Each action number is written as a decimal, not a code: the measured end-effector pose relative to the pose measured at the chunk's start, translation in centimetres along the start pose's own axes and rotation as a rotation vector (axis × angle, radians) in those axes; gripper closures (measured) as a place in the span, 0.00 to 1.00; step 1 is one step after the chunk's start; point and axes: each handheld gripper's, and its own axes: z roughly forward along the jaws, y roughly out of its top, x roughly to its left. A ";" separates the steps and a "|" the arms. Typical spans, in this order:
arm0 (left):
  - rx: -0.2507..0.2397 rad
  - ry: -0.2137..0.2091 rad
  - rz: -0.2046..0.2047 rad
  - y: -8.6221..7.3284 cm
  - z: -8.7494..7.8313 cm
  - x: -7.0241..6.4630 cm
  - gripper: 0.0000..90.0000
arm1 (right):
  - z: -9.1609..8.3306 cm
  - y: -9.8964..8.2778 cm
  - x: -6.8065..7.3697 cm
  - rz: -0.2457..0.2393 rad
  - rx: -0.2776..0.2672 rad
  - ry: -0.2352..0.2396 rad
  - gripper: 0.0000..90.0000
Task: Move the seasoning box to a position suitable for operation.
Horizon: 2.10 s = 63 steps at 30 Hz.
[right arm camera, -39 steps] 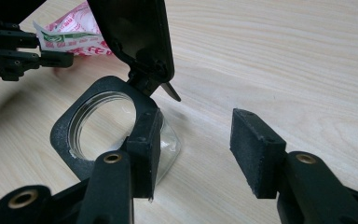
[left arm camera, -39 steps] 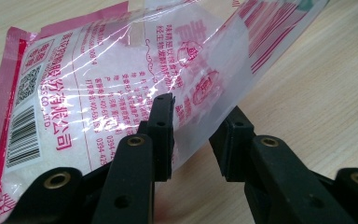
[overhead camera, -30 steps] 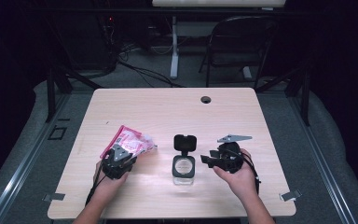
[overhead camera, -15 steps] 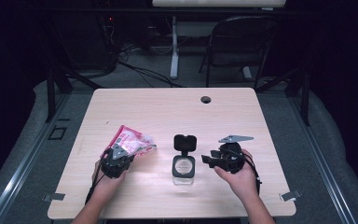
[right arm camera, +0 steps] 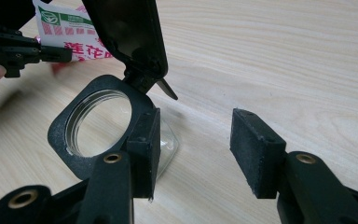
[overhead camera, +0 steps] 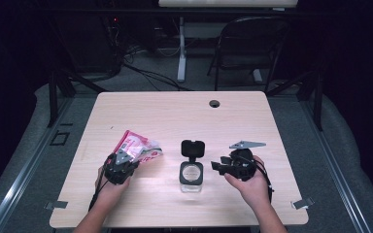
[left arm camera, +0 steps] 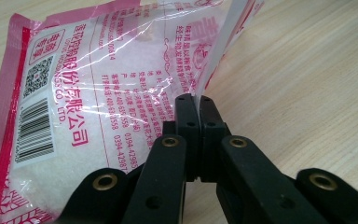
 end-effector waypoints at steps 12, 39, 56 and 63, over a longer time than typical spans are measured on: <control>-0.009 -0.022 -0.021 0.5 -0.8 0.8 1.00 | 0.1 -0.4 -0.2 -0.001 0.009 -0.003 0.59; -0.024 0.022 0.018 3.1 -5.2 2.9 1.00 | -0.6 -0.5 -0.3 -0.015 0.015 -0.006 0.59; -0.054 0.055 0.013 4.2 -7.0 4.3 1.00 | -0.5 -0.6 -0.2 -0.062 0.067 -0.026 0.56; -0.072 0.075 0.027 5.3 -8.1 4.6 1.00 | -0.8 -0.5 -0.7 -0.032 0.043 -0.025 0.58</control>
